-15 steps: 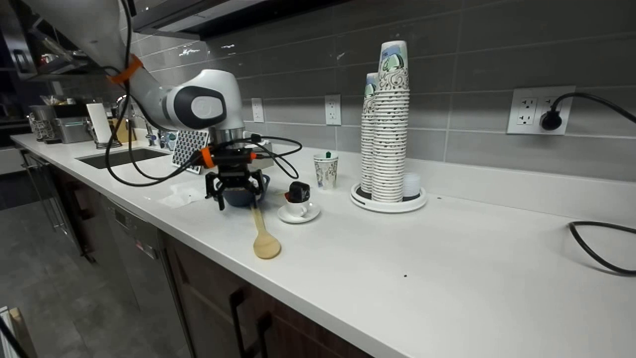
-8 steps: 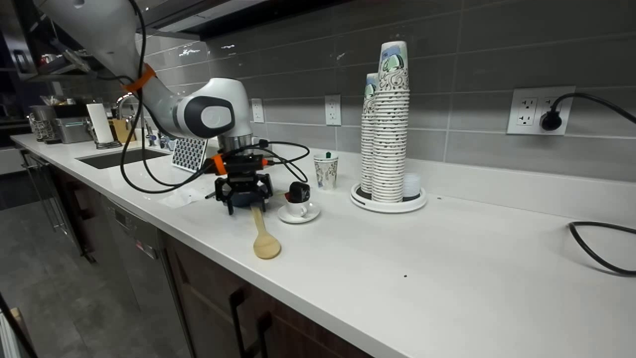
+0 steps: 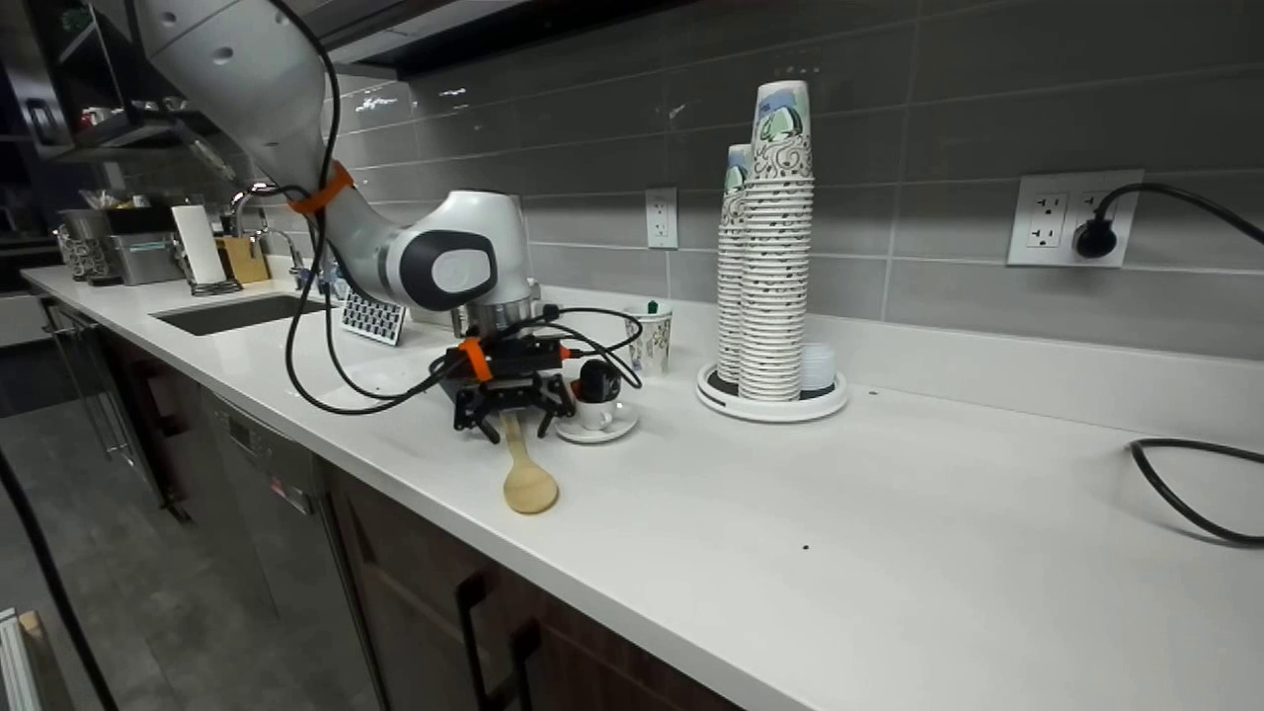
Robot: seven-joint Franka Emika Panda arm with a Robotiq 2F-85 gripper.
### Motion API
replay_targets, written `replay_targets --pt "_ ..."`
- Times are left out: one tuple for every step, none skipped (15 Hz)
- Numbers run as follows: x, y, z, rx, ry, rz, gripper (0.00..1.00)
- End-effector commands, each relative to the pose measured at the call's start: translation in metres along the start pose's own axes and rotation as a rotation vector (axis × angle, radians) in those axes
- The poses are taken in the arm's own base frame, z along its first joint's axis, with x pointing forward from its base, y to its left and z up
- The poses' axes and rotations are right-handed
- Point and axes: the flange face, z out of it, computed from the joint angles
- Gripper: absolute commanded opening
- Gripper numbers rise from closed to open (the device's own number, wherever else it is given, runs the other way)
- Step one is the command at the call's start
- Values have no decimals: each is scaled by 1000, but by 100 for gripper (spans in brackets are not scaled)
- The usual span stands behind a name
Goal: Pick up the wooden spoon and place it on top of the blue bowl
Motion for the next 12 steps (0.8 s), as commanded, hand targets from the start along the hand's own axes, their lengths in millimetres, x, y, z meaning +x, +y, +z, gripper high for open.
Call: replay_targets --pt "3 9 -3 59 -9 -33 45" --pt "2 10 -9 69 -18 -42 38" --pt "1 9 -13 96 -33 -54 30" --pt "1 8 -16 118 -42 -66 24" --pt "0 8 -18 132 -61 -69 18" --pt "0 8 -18 149 -70 -77 10" --pt "1 7 -19 164 -81 -81 7" --pt "-1 6 -19 182 -98 -80 7" --pt "-3 6 -21 191 -106 -81 7" --pt "-9 8 -26 194 -123 -69 7" --pt "-15 11 -30 197 -134 -59 7" --pt "-23 15 -39 195 -137 -47 2"
